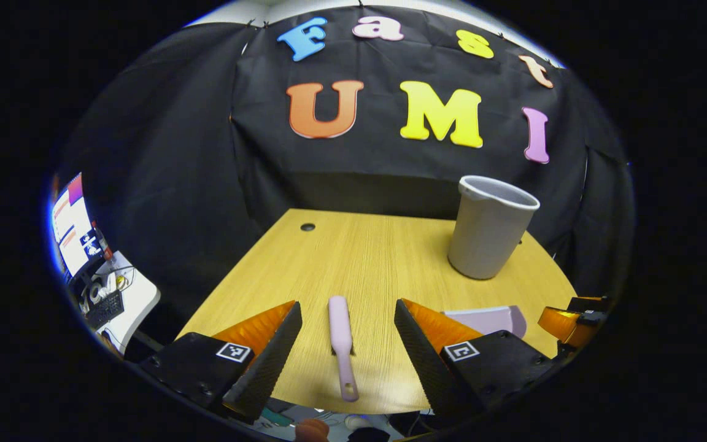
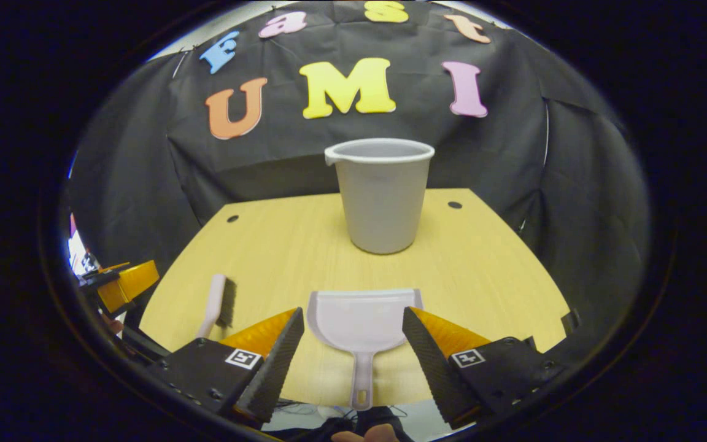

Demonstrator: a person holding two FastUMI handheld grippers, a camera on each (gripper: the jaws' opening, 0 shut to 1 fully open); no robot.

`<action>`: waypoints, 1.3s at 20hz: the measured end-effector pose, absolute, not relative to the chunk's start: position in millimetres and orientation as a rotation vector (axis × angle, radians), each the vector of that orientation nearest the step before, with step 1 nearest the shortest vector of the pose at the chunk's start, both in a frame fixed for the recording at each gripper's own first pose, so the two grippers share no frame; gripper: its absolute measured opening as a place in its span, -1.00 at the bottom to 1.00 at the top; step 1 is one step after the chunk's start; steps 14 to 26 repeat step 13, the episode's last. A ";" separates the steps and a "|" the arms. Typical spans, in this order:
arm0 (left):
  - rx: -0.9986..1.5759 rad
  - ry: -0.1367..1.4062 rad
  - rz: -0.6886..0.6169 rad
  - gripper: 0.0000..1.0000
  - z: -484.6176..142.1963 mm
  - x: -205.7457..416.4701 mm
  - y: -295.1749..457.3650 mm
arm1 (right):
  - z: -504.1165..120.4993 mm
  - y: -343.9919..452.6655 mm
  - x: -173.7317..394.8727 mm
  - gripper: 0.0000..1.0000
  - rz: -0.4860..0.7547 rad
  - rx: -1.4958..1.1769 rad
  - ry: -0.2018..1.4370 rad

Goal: Pick up the small broom and dustpan from the desktop, sweep the trash into the dustpan with the broom, and then empty the trash into the garbage bin.

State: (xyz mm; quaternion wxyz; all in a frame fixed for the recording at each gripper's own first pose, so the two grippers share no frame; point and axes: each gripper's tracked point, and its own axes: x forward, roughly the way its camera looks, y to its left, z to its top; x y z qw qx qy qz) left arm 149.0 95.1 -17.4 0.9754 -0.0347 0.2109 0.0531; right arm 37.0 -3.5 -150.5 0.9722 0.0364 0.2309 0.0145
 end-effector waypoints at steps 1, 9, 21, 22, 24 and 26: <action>-0.072 0.377 0.099 0.96 1.9 151.0 92.9 | -131.5 -4.3 35.6 0.92 0.021 0.071 0.413; -0.009 0.095 0.039 0.94 101.2 152.9 82.2 | -26.6 -10.9 28.8 0.91 -0.049 0.027 0.048; -0.004 0.077 0.009 0.94 107.5 152.0 70.4 | -14.9 -14.0 25.0 0.92 -0.066 0.020 -0.002; -0.004 0.077 0.009 0.94 107.5 152.0 70.4 | -14.9 -14.0 25.0 0.92 -0.066 0.020 -0.002; -0.004 0.077 0.009 0.94 107.5 152.0 70.4 | -14.9 -14.0 25.0 0.92 -0.066 0.020 -0.002; -0.004 0.077 0.009 0.94 107.5 152.0 70.4 | -14.9 -14.0 25.0 0.92 -0.066 0.020 -0.002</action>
